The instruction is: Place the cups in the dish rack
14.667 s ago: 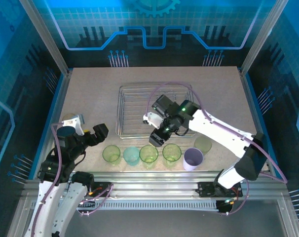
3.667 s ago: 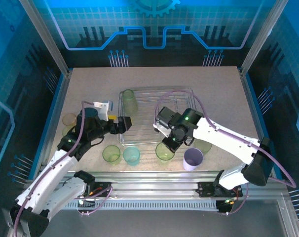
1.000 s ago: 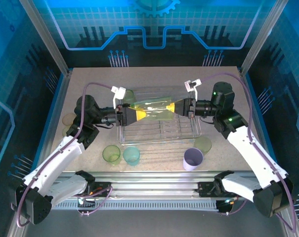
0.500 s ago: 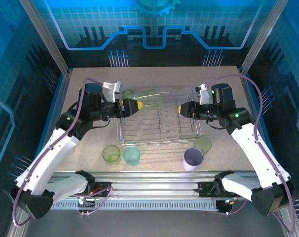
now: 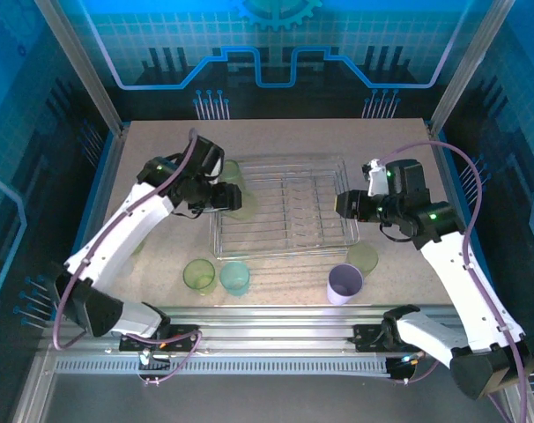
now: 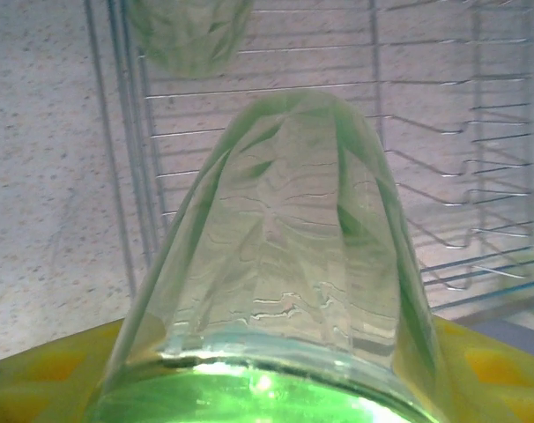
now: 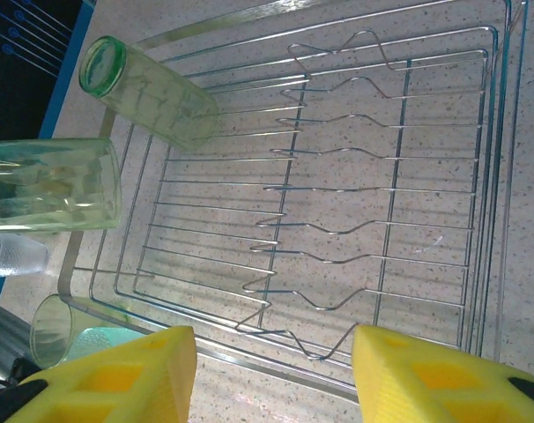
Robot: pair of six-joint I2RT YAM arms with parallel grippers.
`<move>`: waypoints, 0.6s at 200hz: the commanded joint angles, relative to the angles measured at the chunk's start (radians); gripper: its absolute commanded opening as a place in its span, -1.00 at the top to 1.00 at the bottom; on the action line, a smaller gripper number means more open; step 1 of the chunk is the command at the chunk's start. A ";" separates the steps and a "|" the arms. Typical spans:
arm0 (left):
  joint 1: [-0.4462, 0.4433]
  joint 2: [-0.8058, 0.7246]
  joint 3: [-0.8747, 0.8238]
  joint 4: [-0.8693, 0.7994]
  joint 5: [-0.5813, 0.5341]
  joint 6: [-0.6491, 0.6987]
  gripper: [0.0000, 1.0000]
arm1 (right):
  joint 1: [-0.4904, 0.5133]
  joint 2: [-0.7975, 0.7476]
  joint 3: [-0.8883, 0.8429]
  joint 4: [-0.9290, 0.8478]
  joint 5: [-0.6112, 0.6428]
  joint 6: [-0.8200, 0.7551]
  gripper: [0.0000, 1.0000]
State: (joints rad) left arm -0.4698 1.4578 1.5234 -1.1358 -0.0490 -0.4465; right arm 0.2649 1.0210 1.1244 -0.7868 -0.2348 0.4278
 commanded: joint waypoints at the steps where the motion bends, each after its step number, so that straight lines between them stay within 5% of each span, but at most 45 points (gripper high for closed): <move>1: -0.011 0.073 0.084 -0.119 -0.111 0.043 1.00 | -0.016 -0.018 -0.019 -0.020 0.019 -0.017 0.00; 120: -0.011 0.343 0.217 -0.171 -0.181 0.138 0.88 | -0.031 -0.032 -0.037 -0.022 0.034 -0.040 0.00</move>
State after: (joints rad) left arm -0.4744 1.7660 1.6867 -1.2682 -0.2050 -0.3542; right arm 0.2539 1.0050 1.0935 -0.7956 -0.2127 0.4118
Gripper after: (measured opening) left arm 0.634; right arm 0.498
